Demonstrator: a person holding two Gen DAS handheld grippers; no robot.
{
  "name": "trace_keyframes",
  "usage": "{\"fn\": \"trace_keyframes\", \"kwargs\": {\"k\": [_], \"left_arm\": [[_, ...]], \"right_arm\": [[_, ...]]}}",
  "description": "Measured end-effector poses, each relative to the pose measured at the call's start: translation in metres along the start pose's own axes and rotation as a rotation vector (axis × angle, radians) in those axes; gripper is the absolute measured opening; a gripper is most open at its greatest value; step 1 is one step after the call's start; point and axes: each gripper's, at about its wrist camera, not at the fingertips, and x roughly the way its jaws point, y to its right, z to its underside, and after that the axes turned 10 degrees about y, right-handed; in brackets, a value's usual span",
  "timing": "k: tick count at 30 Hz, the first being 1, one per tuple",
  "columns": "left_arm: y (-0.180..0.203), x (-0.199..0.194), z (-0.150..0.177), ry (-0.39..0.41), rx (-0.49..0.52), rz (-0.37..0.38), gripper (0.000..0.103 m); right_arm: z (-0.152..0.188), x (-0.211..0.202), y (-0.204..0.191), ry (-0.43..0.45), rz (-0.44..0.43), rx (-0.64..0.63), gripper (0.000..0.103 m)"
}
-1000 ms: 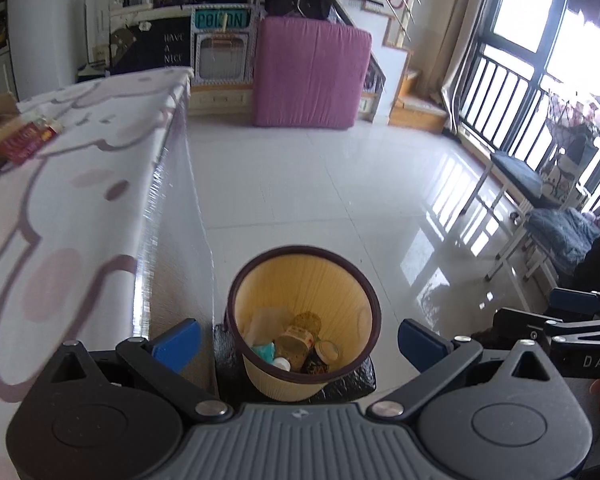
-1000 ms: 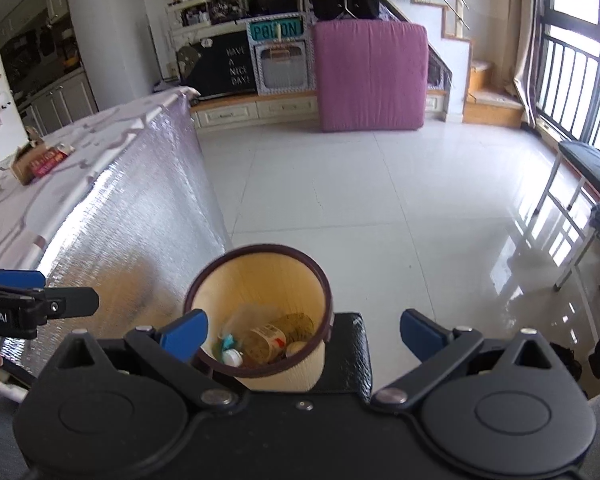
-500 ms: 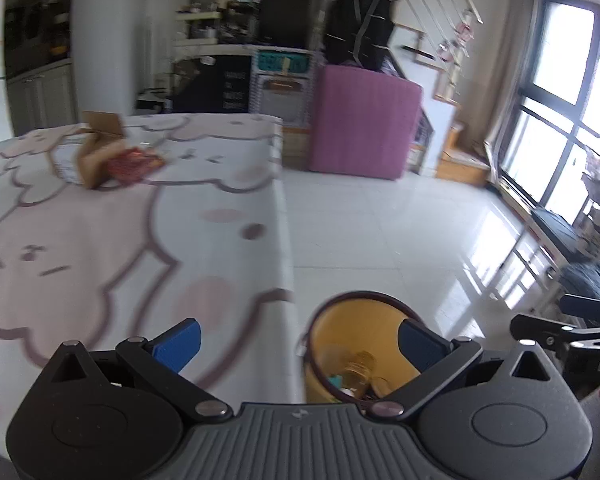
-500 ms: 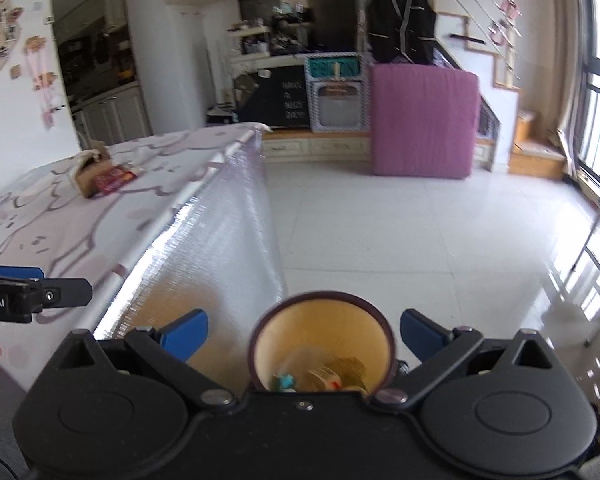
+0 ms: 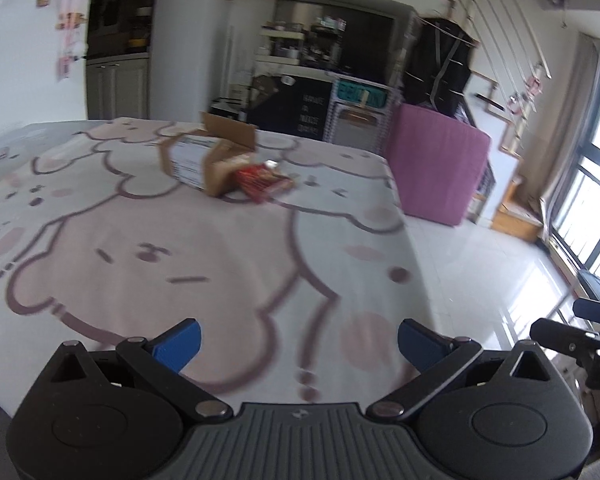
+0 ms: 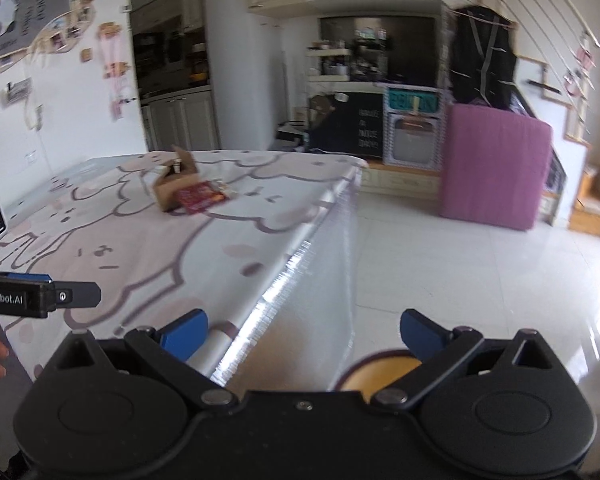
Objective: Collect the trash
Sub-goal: 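Move both grippers over the table toward the cardboard box and red packet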
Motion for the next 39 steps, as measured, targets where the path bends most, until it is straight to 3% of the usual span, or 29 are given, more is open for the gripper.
{"fn": "trace_keyframes", "kwargs": {"k": [10, 17, 21, 24, 29, 34, 39], "left_arm": [[-0.054, 0.031, -0.049, 0.096, -0.041, -0.054, 0.103], [-0.068, 0.086, -0.078, 0.123, -0.072, -0.055, 0.103], [-0.073, 0.126, -0.089, 0.102, -0.045, -0.043, 0.103], [-0.08, 0.154, -0.096, 0.094, -0.022, -0.056, 0.103], [-0.093, 0.196, -0.105, 0.085, -0.085, -0.049, 0.103], [-0.099, 0.228, -0.108, 0.081, -0.067, -0.087, 0.103], [-0.102, 0.243, -0.104, 0.11, -0.041, -0.151, 0.103]], "right_arm": [[-0.021, 0.07, -0.054, 0.036, -0.082, -0.021, 0.103], [-0.044, 0.142, -0.076, 0.025, -0.118, 0.013, 0.103], [-0.054, 0.189, -0.087, -0.013, -0.127, -0.029, 0.103], [-0.059, 0.224, -0.095, -0.08, -0.163, -0.084, 0.103], [-0.063, 0.274, -0.105, -0.109, -0.177, -0.083, 0.103], [-0.057, 0.306, -0.126, -0.125, -0.155, -0.191, 0.103], [-0.058, 0.323, -0.131, -0.109, -0.175, -0.122, 0.103]]}}
